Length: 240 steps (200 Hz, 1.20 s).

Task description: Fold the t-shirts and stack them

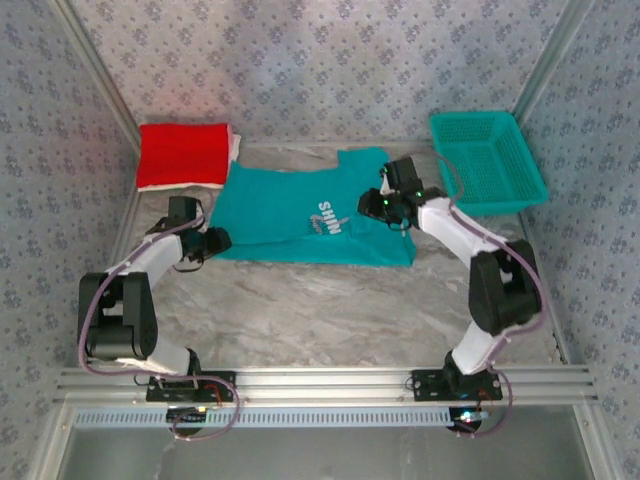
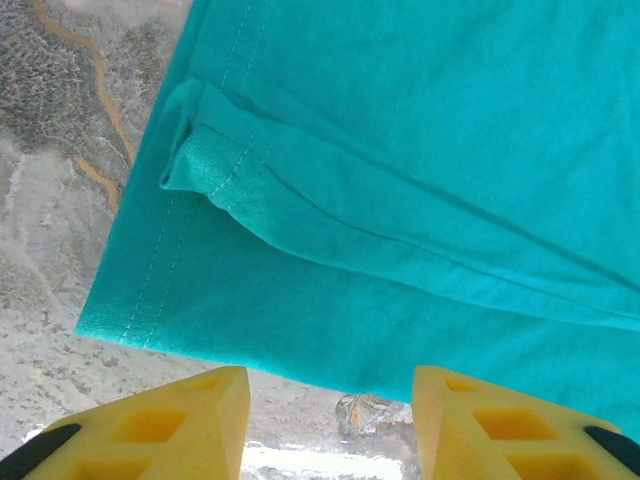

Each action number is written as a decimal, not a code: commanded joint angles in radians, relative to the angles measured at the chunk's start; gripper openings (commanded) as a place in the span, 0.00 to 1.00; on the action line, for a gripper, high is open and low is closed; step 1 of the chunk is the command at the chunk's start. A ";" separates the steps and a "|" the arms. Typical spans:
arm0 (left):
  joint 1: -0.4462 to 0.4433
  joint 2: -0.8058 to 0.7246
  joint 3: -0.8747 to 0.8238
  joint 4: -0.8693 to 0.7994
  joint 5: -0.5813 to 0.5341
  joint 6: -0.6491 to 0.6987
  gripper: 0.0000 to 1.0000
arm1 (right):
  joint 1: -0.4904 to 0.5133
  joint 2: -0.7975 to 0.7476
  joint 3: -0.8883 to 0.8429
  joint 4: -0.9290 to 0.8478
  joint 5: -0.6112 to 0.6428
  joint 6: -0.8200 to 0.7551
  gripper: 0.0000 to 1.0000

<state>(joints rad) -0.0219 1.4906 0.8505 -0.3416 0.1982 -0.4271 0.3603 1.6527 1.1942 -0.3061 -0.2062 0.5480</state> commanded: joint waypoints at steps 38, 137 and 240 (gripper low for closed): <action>0.003 0.092 0.093 0.015 0.034 0.016 0.47 | 0.030 -0.130 -0.323 0.251 0.018 -0.101 0.34; -0.002 0.257 0.199 0.039 -0.009 0.012 0.49 | 0.066 -0.165 -0.478 0.488 -0.003 -0.070 0.34; -0.006 0.472 0.575 -0.073 -0.072 0.076 0.48 | 0.052 -0.220 -0.499 0.479 -0.048 -0.060 0.35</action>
<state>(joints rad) -0.0292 1.9141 1.3361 -0.3550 0.1543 -0.3935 0.4213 1.4631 0.7082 0.1757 -0.2508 0.4858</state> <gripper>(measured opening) 0.479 0.348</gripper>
